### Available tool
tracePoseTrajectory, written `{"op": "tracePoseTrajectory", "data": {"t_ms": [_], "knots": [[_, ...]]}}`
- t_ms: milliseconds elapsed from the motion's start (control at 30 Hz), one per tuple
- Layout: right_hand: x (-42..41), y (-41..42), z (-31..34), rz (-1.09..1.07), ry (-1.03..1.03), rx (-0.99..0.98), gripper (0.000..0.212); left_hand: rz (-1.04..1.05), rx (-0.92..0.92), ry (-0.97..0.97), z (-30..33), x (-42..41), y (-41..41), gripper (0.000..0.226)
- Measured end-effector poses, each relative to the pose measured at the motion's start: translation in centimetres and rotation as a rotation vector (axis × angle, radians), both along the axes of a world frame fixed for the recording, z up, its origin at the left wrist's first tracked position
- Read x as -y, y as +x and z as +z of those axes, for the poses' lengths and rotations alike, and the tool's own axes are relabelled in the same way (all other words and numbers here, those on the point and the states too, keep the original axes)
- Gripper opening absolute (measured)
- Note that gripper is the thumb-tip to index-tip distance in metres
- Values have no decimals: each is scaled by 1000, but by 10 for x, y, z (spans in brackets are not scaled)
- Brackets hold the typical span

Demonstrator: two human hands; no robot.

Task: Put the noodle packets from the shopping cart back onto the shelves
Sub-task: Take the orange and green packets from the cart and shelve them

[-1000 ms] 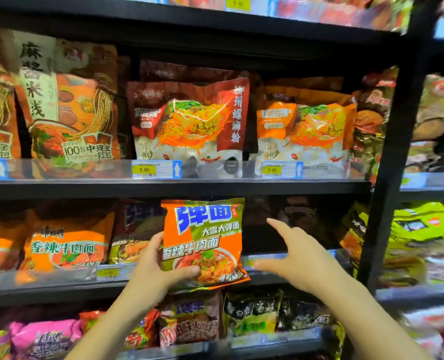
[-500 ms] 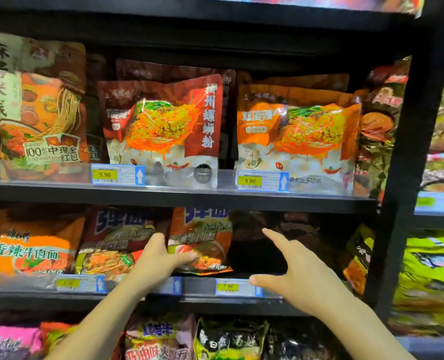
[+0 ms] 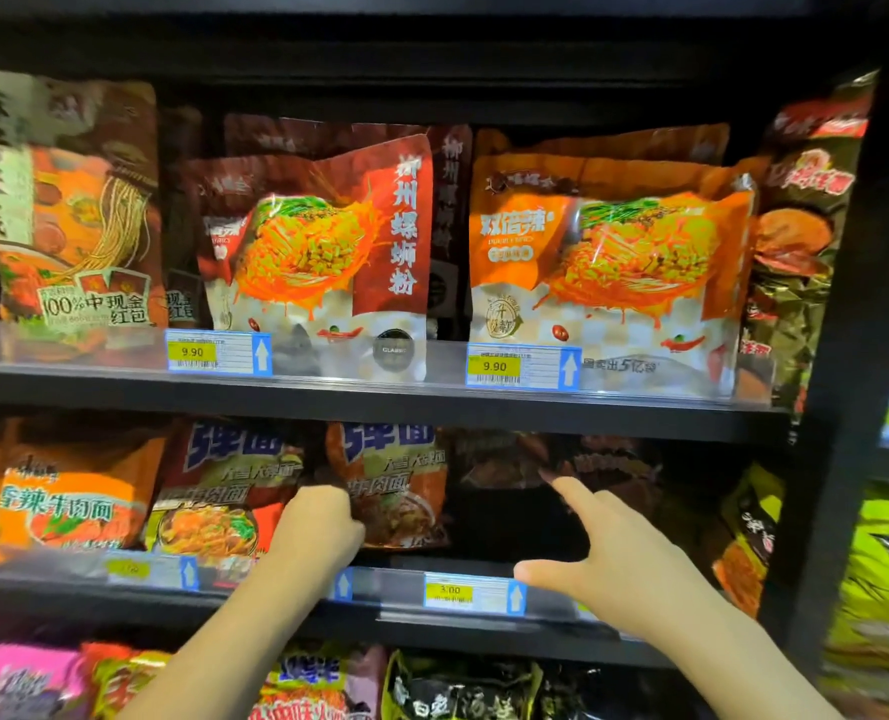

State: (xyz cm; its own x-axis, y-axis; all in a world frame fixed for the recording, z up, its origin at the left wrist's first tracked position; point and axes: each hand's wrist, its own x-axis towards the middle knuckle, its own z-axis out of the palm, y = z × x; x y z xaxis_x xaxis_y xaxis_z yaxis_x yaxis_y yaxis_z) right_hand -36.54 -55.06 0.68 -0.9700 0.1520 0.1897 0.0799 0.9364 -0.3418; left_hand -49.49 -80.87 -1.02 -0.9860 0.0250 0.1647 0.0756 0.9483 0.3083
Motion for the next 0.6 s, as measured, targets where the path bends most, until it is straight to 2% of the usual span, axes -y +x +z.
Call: {"op": "tracePoseTrajectory", "data": {"t_ms": [267, 500, 600], "knots": [[-3, -1, -5, -8, 42, 33, 104, 22, -130, -127, 32, 4, 40, 16], [7, 12, -9, -26, 70, 47, 104, -210, -80, -230, 31, 14, 75, 68], [16, 24, -13, -68, 69, 58, 105, -350, -88, -262, 26, 25, 84, 82]]}}
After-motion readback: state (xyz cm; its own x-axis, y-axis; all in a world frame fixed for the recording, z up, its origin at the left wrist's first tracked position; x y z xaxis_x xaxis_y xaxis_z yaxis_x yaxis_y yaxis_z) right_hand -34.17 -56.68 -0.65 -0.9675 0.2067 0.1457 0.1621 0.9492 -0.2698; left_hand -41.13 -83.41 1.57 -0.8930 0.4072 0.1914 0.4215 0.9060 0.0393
